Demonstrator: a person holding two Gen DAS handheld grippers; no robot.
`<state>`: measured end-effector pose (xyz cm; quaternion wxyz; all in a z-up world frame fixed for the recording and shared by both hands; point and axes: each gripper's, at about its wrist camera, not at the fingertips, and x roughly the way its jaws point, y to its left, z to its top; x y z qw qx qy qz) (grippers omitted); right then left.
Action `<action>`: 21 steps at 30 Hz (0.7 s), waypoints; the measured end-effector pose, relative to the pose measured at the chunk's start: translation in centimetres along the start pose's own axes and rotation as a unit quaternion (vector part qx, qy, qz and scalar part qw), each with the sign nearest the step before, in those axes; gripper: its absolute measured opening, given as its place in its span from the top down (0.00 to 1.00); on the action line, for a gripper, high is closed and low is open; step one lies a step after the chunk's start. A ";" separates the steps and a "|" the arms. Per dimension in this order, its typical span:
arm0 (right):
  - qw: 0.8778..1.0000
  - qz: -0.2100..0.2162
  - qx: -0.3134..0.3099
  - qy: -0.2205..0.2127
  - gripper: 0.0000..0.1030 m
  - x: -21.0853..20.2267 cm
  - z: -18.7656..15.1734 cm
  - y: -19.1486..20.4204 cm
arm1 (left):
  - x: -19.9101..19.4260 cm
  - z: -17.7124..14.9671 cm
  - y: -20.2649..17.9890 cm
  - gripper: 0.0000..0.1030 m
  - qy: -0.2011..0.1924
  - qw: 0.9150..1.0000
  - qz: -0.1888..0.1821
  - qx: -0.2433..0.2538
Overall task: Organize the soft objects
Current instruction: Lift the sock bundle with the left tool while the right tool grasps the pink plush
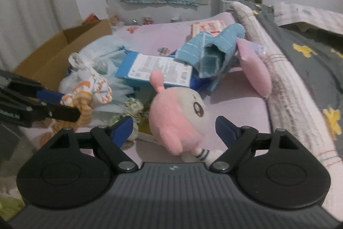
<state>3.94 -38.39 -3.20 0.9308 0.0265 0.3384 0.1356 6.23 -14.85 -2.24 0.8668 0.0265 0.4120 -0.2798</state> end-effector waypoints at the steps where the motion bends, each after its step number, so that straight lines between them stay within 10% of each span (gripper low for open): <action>1: 1.000 0.005 0.005 -0.003 0.17 0.2 0.0 -0.2 | 0.0 0.0 0.0 0.59 0.000 1.000 0.000 0.000; 21: 0.967 0.125 0.221 0.007 0.15 5.9 -0.9 -8.7 | 0.3 0.1 -0.3 0.58 0.007 1.000 0.005 0.008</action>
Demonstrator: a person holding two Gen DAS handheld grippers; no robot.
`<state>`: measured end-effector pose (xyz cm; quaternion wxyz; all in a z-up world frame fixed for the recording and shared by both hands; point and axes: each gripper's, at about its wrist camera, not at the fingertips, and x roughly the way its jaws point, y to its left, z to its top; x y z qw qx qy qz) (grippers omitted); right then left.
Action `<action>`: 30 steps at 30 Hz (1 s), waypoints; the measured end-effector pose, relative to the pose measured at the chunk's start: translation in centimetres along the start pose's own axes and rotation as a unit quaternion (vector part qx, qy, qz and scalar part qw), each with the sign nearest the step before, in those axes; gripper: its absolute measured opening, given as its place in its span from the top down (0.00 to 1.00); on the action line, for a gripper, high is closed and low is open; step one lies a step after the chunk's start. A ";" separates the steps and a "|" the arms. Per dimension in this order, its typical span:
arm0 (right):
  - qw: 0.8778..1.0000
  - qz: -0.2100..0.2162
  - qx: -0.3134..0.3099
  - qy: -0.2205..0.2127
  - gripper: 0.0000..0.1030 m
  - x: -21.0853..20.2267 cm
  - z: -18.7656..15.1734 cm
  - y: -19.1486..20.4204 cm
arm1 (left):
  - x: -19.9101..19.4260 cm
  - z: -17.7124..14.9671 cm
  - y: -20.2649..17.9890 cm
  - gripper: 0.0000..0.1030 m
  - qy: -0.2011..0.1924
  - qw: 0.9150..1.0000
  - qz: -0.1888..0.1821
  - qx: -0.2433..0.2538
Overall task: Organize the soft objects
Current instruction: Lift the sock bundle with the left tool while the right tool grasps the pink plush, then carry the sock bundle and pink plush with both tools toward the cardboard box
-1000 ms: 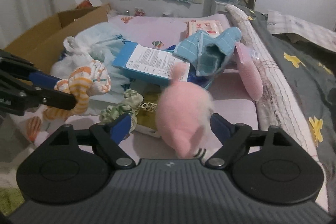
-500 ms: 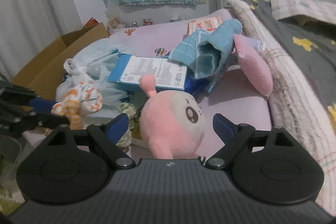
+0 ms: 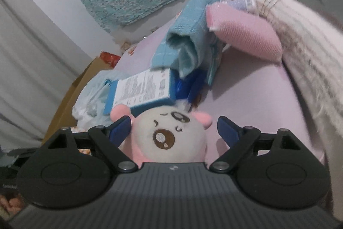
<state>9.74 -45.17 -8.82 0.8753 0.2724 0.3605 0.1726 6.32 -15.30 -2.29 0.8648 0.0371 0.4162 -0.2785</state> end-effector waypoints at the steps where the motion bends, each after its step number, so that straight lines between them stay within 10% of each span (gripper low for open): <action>1: 1.000 0.001 -0.002 0.003 0.15 0.1 -0.3 0.2 | 0.0 0.0 0.0 0.58 0.000 1.000 0.000 0.000; 8: 1.000 0.008 0.004 0.022 0.16 0.8 -1.4 1.4 | -0.4 -0.1 -0.2 0.58 -0.004 1.000 -0.004 0.002; 21: 0.978 -0.128 0.156 -0.059 0.22 -1.8 -2.9 1.8 | -0.9 -0.5 0.2 0.58 -0.006 1.000 -0.008 -0.004; 30: 0.970 -0.201 0.106 -0.083 0.14 -0.4 -3.3 3.1 | -1.0 -0.6 0.3 0.58 -0.005 1.000 -0.005 -0.007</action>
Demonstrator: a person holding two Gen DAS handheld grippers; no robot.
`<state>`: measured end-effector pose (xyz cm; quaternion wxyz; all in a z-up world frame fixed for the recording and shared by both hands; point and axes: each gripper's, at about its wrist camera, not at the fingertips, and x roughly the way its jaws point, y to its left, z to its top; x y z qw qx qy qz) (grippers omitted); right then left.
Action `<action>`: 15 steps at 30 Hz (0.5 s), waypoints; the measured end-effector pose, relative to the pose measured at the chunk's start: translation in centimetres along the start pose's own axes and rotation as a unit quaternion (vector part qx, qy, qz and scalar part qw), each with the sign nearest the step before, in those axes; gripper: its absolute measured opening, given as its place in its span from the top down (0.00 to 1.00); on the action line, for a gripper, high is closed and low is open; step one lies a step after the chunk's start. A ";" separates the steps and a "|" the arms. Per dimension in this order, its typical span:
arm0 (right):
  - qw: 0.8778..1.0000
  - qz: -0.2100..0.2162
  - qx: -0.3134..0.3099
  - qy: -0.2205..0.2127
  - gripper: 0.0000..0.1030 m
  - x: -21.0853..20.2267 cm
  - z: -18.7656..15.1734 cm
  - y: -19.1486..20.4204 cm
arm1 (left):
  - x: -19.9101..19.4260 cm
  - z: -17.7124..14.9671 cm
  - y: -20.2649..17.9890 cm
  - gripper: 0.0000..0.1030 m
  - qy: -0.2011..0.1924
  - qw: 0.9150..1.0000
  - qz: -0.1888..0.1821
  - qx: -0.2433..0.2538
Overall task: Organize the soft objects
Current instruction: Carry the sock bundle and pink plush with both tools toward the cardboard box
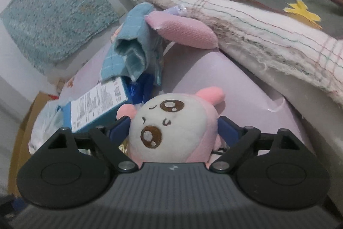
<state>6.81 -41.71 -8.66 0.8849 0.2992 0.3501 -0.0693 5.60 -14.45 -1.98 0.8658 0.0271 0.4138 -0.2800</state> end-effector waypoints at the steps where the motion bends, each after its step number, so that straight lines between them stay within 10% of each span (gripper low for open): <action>1: 1.000 0.005 -0.002 0.001 0.14 -0.1 0.1 -0.1 | 0.0 0.0 0.0 0.58 0.000 1.000 0.000 -0.001; 15: 0.976 0.049 -0.212 0.026 0.02 -2.8 2.4 0.7 | 0.8 0.1 0.2 0.58 0.011 1.000 0.000 -0.003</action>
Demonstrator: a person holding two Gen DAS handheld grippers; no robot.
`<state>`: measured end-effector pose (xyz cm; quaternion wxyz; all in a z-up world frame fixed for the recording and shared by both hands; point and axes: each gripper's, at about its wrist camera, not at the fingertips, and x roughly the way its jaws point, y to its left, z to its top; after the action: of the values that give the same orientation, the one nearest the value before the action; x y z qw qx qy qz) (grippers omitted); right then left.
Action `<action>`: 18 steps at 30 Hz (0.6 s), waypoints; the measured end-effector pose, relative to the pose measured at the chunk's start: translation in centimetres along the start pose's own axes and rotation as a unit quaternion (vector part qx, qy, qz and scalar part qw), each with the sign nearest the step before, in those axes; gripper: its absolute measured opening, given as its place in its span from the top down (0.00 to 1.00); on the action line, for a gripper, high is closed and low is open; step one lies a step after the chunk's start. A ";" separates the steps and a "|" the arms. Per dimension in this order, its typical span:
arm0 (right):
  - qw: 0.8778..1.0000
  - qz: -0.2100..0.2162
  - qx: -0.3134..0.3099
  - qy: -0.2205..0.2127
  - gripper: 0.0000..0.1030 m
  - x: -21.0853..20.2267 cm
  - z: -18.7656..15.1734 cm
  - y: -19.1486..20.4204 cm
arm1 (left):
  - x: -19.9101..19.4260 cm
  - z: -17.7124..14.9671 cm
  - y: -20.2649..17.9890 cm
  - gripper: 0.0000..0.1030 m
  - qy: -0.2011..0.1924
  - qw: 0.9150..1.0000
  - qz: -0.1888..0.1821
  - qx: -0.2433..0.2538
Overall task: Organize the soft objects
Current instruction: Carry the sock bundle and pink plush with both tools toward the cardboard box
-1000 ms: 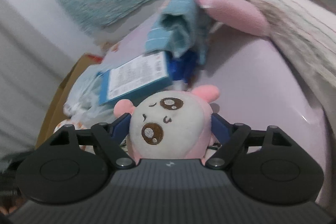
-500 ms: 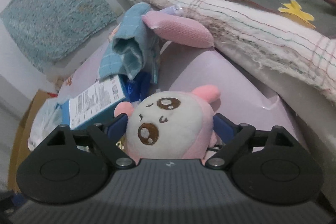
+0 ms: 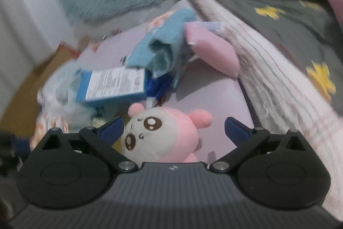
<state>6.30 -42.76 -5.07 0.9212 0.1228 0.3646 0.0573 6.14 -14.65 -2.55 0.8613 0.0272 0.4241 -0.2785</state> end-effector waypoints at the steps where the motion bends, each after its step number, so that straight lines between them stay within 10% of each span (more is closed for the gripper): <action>1: 0.999 0.005 -0.034 0.004 0.02 0.2 0.2 0.4 | 0.1 0.0 0.0 0.58 0.001 1.000 0.001 0.001; 7: 0.977 0.065 -0.197 0.057 0.01 2.1 1.5 2.0 | 0.1 0.1 -0.2 0.58 0.004 1.000 0.005 0.005; 18: 0.966 0.131 -0.157 0.158 0.01 6.8 3.1 0.9 | 0.2 0.5 -0.4 0.58 0.005 1.000 0.011 0.007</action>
<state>13.37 -41.10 -7.12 0.8444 0.0128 0.4724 0.2524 6.39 -15.22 -2.33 0.8620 0.0391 0.4262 -0.2716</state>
